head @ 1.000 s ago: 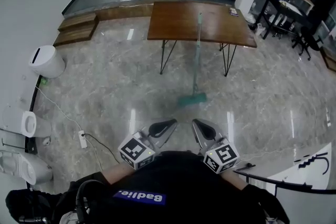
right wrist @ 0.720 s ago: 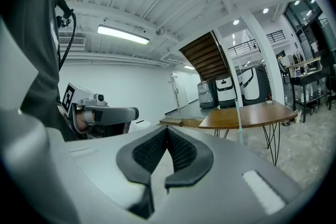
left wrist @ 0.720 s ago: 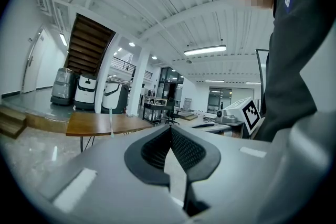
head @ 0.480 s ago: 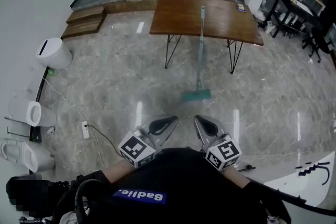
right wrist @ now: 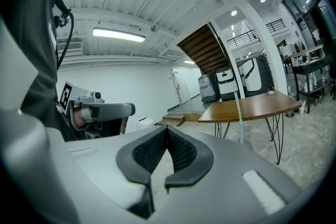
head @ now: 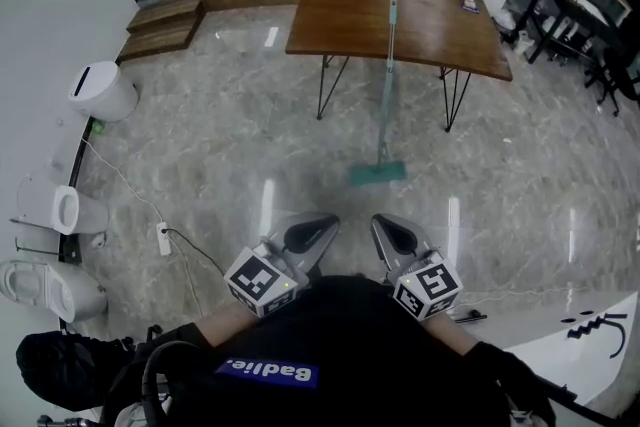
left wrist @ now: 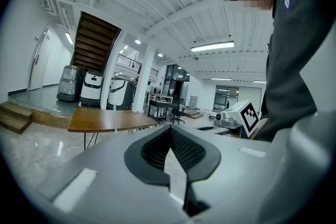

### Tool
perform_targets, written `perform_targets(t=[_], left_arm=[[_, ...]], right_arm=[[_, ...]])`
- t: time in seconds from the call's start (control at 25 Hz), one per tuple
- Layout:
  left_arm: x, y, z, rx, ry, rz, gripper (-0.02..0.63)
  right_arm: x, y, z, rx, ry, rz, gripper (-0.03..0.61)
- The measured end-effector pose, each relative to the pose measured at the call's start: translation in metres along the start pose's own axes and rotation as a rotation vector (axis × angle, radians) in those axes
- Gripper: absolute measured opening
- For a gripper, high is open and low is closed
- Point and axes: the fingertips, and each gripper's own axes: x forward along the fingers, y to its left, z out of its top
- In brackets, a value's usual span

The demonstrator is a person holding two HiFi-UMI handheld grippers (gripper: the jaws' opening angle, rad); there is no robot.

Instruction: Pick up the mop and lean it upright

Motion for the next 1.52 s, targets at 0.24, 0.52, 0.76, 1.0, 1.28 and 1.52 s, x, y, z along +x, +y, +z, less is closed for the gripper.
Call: perform_targets(t=[0.24, 0.52, 0.76, 1.0, 1.28, 1.52], left_arm=[[0.015, 0.055, 0.012, -0.028, -0.022, -0.060, 0.020], [0.027, 0.138, 0.040, -0.020, -0.041, -0.155, 0.020], [0.029, 0.192, 0.052, -0.023, -0.069, -0.210, 0.020], [0.048, 0.212, 0.054, -0.039, -0.062, -0.212, 0.020], [0.093, 0.240, 0.063, -0.025, -0.043, -0.125, 0.020], [0.154, 0.261, 0.097, 0.027, -0.061, -0.026, 0.020]], right_arm=[[0.044, -0.017, 0.013, -0.016, 0.018, -0.075, 0.005], [0.117, -0.037, 0.041, -0.003, 0.012, -0.190, 0.005], [0.168, -0.045, 0.056, -0.012, 0.006, -0.258, 0.005], [0.184, -0.068, 0.064, -0.024, 0.023, -0.267, 0.005], [0.208, -0.129, 0.077, -0.029, 0.025, -0.203, 0.005], [0.229, -0.195, 0.124, -0.085, -0.023, -0.104, 0.005]])
